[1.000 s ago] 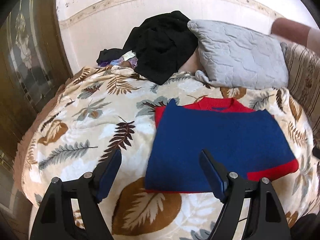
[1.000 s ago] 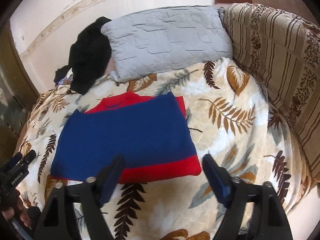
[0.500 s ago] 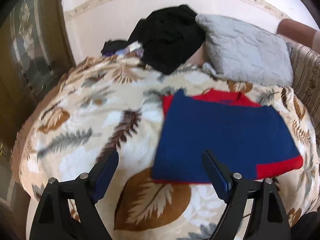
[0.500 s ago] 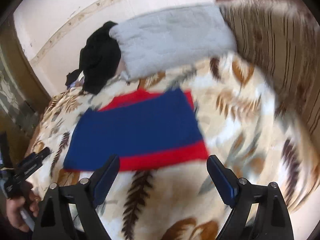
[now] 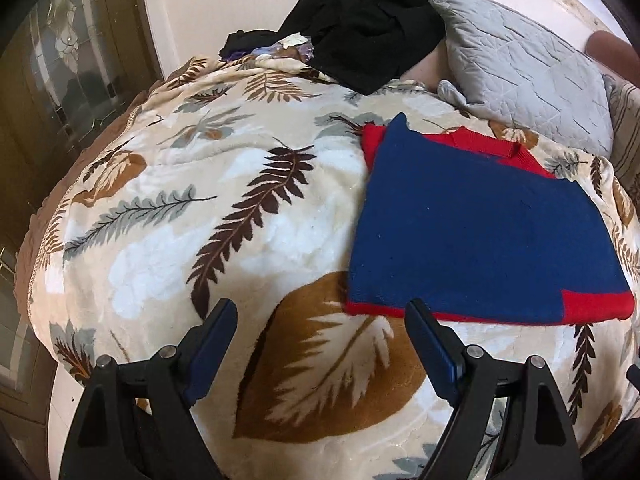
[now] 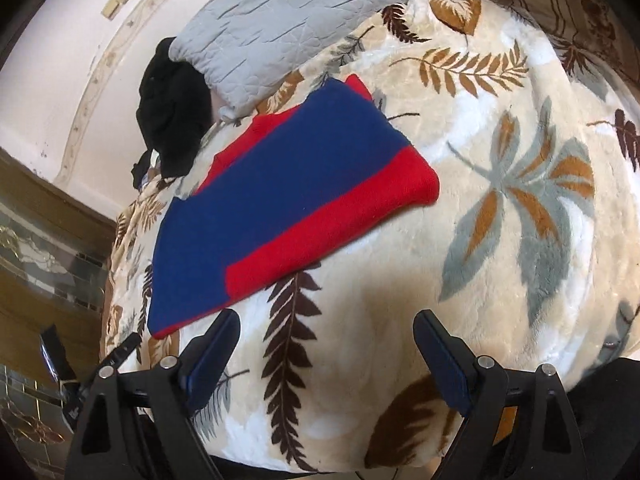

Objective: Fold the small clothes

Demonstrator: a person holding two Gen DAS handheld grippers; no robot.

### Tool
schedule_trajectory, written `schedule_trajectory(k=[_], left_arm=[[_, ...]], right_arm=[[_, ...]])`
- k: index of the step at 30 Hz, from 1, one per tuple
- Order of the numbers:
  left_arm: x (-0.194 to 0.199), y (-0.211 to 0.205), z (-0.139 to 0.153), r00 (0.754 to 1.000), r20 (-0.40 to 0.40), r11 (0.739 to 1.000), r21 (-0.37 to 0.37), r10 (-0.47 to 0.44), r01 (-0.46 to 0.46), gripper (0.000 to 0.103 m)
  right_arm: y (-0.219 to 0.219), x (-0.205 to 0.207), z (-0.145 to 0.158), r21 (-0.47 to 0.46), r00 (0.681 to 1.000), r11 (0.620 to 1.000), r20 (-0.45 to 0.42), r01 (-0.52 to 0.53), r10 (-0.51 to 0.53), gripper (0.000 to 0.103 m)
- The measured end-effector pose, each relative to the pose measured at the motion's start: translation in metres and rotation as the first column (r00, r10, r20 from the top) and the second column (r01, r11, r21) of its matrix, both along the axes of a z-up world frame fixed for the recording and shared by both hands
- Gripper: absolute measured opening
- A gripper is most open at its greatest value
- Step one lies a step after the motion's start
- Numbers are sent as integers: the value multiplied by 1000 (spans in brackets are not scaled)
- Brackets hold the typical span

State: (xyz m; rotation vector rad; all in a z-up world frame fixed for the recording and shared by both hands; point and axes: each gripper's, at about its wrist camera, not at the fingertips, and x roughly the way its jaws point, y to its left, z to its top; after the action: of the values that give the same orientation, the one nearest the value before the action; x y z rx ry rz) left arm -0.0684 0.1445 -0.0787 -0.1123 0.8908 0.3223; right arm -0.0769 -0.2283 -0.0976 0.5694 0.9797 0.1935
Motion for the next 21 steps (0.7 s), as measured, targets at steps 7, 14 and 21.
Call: schedule_trajectory(k=[7, 14, 21], left_arm=[[2, -7, -1, 1000, -1, 1000, 4, -21, 21, 86], [2, -11, 9, 999, 33, 1000, -11, -28, 28, 86], [9, -17, 4, 999, 18, 999, -1, -40, 40, 86]], right_arm=[[3, 1, -5, 0, 1000, 1000, -16, -8, 8, 91], [1, 6, 6, 53, 999, 999, 38, 12, -14, 91], [-22, 27, -17, 224, 995, 970, -30, 100, -95, 91]])
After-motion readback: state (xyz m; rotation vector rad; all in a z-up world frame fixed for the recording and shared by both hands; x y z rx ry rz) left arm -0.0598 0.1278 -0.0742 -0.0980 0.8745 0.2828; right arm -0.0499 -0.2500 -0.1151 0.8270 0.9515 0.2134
